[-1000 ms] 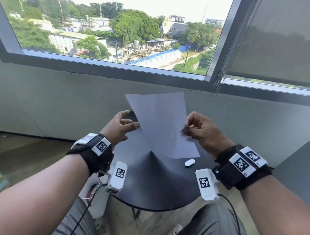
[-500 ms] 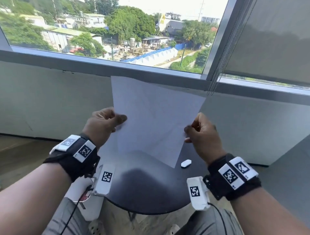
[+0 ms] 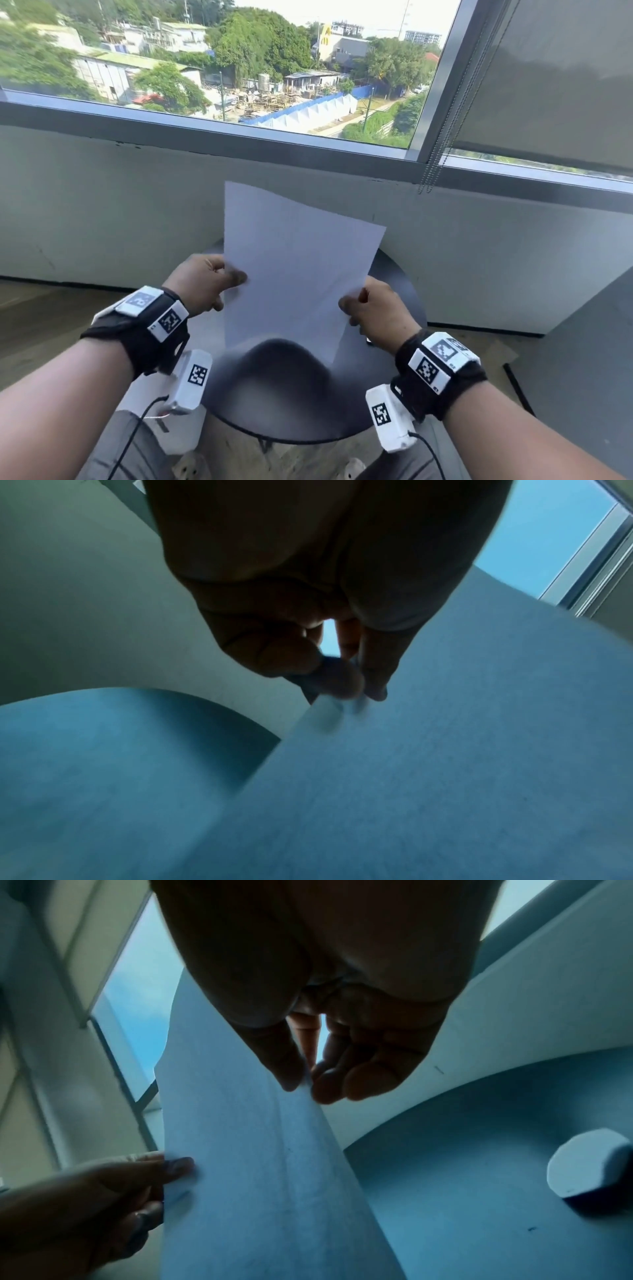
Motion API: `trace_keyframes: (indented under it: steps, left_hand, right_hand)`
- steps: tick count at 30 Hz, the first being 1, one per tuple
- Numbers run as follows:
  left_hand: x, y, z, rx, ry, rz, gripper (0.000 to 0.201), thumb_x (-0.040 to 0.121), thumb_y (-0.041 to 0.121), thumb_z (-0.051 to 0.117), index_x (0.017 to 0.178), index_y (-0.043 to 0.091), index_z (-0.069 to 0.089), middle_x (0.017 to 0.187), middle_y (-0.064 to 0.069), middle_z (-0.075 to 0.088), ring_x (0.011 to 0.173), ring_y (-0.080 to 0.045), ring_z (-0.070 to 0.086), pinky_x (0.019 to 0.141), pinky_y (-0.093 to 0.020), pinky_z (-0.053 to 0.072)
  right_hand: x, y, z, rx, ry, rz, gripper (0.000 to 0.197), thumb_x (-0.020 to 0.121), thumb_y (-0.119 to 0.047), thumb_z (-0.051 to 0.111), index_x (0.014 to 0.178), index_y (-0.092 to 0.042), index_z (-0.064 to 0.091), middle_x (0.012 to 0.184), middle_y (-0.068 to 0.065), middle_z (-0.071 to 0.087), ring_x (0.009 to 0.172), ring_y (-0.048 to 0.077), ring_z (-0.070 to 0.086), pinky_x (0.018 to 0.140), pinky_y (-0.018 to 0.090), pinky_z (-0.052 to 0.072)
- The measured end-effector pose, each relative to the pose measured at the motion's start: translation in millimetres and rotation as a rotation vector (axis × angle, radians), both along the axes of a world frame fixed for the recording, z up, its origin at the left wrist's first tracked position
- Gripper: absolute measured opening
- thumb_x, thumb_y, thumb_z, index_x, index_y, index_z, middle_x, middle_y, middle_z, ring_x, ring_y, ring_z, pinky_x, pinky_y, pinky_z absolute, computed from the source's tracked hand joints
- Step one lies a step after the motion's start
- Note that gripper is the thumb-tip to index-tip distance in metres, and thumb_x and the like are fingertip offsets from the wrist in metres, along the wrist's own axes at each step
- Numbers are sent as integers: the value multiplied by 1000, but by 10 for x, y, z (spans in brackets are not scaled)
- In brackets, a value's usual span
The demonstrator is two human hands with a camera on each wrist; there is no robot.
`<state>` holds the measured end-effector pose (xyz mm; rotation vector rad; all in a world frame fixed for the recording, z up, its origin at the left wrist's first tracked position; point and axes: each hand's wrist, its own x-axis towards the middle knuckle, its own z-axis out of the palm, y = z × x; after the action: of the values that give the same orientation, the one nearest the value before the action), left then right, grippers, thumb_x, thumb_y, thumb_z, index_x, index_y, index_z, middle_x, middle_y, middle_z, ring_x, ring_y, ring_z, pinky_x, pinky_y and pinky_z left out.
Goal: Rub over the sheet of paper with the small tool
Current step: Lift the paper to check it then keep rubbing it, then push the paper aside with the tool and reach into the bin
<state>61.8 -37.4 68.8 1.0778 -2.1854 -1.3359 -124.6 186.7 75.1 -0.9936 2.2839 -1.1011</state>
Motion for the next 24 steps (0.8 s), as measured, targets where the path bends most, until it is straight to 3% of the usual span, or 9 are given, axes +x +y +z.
trace_keyframes:
  steps: [2,4,6,10,14,16,19,21,24]
  left_hand:
    - [-80,-29,101,23,81,25,9,88,16,70,95,15,65,81,-14,64,52,-25,61,50,-27,46]
    - [-148,-42,150,-112,130,40,42,85,22,74,121,29,55,109,-4,61,75,-24,67,69,-36,54]
    - [-174,1,161,-345,100,32,68,83,26,76,139,40,41,128,7,41,84,-14,66,84,-34,50]
    - [-250,119,41,-556,-129,-211,68,84,31,72,138,52,37,143,13,35,82,-4,65,95,-36,48]
    - [-425,72,-250,-565,-450,-479,89,84,36,71,144,62,10,161,21,1,122,-10,54,103,-33,43]
    - [-558,-3,-354,-578,-437,-486,73,89,37,65,144,59,22,160,21,11,135,-11,41,109,-31,35]
    - [-755,-149,-439,-572,-435,-395,43,96,35,57,137,47,49,153,14,37,140,-15,34,111,-23,22]
    - [-870,-236,-485,-544,-463,-372,38,99,33,53,135,44,54,152,10,40,141,-17,31,112,-22,19]
    - [-988,-395,-588,-521,-533,-419,37,100,32,49,135,42,54,153,6,39,142,-20,30,115,-24,18]
  right_hand:
    - [-36,-93,-37,-103,-229,-74,11,85,-8,59,80,-17,58,66,2,58,54,16,57,49,28,45]
    - [-89,-213,-82,-232,-464,-163,12,86,2,58,83,-9,58,70,8,55,53,21,55,52,33,48]
    - [-155,-334,-149,-293,-617,-240,10,87,5,59,84,-4,57,67,10,51,50,21,56,52,32,51]
    - [-306,-560,-317,-352,-834,-335,5,91,1,57,88,-1,55,65,11,51,51,19,59,52,30,56]
    - [-416,-728,-436,-393,-969,-350,8,93,0,58,86,-1,54,67,12,54,52,18,61,49,29,56]
    - [-446,-741,-448,-399,-1002,-316,8,93,-2,60,88,0,53,70,13,56,58,20,63,53,31,58]
    - [-594,-604,-488,-223,-826,-184,17,91,-12,67,98,-3,54,79,11,60,66,21,62,59,34,56]
    - [-769,-377,-532,89,-387,24,21,85,-21,73,100,-15,60,90,4,61,74,18,61,61,33,53]
    - [-975,24,-664,619,258,361,32,79,-34,71,108,-39,57,108,-8,47,100,15,48,87,32,48]
